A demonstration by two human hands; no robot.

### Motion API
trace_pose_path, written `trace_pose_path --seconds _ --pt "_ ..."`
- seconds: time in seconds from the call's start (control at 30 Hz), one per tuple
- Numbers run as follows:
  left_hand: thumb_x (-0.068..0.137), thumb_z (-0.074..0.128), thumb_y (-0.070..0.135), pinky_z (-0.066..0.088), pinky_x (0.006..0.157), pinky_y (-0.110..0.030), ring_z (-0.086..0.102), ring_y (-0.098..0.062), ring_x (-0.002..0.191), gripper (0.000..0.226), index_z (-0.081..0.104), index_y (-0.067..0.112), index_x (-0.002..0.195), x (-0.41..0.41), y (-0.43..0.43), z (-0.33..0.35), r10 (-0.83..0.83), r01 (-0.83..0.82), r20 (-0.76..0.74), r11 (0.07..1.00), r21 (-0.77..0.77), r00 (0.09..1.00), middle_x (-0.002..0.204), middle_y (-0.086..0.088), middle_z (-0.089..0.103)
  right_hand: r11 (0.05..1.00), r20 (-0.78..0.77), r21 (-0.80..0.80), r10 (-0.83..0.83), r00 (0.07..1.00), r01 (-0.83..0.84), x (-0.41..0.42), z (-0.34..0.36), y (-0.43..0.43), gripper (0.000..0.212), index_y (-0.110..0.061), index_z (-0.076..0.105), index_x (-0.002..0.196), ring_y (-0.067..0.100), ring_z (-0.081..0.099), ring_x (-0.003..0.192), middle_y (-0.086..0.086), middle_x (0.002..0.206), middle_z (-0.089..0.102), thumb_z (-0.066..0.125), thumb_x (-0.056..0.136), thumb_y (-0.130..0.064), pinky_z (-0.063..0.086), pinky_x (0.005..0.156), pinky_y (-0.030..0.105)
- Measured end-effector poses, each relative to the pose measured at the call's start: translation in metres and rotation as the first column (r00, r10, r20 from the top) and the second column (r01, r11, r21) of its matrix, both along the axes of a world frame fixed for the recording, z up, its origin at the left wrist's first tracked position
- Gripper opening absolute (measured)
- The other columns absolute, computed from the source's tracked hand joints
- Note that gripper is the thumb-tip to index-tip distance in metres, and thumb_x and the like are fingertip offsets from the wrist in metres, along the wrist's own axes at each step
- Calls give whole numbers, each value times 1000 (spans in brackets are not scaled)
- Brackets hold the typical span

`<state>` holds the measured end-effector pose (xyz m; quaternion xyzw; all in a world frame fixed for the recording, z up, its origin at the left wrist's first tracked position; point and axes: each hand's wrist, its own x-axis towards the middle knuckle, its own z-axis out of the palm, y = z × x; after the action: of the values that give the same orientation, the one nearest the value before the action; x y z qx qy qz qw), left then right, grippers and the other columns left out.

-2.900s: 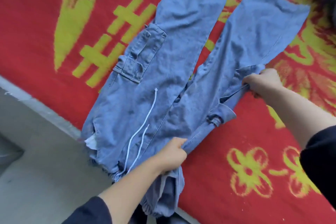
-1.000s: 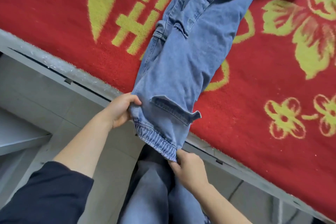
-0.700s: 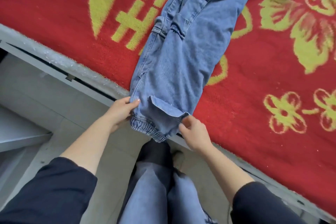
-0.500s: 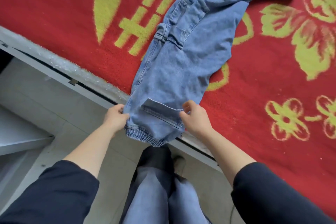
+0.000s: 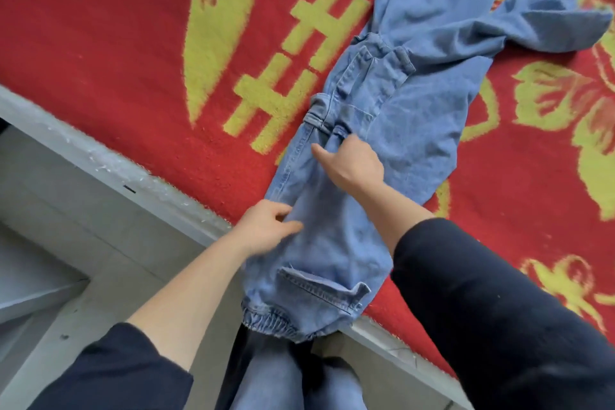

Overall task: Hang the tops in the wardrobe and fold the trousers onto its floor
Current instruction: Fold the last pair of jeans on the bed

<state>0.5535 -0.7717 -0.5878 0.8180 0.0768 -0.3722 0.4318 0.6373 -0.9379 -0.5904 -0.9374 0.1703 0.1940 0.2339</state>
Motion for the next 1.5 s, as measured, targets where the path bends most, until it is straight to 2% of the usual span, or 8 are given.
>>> trace_pose_path --seconds 0.1,0.3,0.63,0.8,0.97,1.1,1.3,1.5 --pt "88 68 17 49 58 -18 69 -8 72 7 74 13 91 21 27 11 67 -132 -242 956 -263 968 82 3 75 984 163 115 -154 975 136 29 -1 10 30 -13 35 60 32 47 69 5 63 47 50 84 -23 24 54 33" --pt "86 63 13 52 79 -36 66 -23 87 9 69 11 93 61 43 -2 -10 32 -223 995 97 975 96 -7 71 938 -147 338 138 980 -81 48 -5 0 26 3 57 70 17 46 56 8 60 53 56 81 -20 38 44 22" --pt "81 68 43 25 103 -28 30 -23 126 53 46 14 119 177 -76 -20 -102 14 321 964 266 941 130 -5 35 898 100 235 -404 909 373 143 -5 -128 17 -9 64 83 23 57 77 6 79 64 52 83 -21 49 74 37" --pt "85 63 42 23 115 -41 15 -25 144 64 32 20 137 250 -110 -42 -328 176 403 913 368 855 156 -10 17 640 102 399 -742 662 656 196 -22 -193 23 -4 56 84 31 61 78 17 81 58 54 83 -27 55 78 54" --pt "71 70 58 38 104 -42 30 -32 139 83 25 27 134 310 -125 -49 -443 324 392 885 335 806 150 -10 31 251 39 530 -961 273 810 237 -34 -250 62 -5 50 120 33 63 105 12 119 61 64 75 -46 54 87 45" --pt "62 54 82 44 97 -41 41 -38 132 112 0 37 149 339 -140 -50 -662 463 235 693 552 711 150 -24 30 124 -20 554 -987 162 823 265 -35 -279 56 -11 57 119 28 65 96 4 106 64 68 77 -45 53 86 38" --pt "62 55 84 43 92 -40 46 -44 120 107 1 49 148 356 -159 -40 -642 537 117 716 447 758 122 -24 54 621 550 268 -726 412 737 333 9 -285 39 -18 35 60 21 42 80 19 90 53 43 98 -24 35 86 35" --pt "68 58 77 41 92 -39 44 -43 122 109 -21 56 140 361 -160 -36 -490 446 95 846 290 867 103 -17 59 873 511 172 -475 716 457 426 26 -248 18 -18 51 85 21 52 99 9 100 56 45 98 -29 35 84 30"
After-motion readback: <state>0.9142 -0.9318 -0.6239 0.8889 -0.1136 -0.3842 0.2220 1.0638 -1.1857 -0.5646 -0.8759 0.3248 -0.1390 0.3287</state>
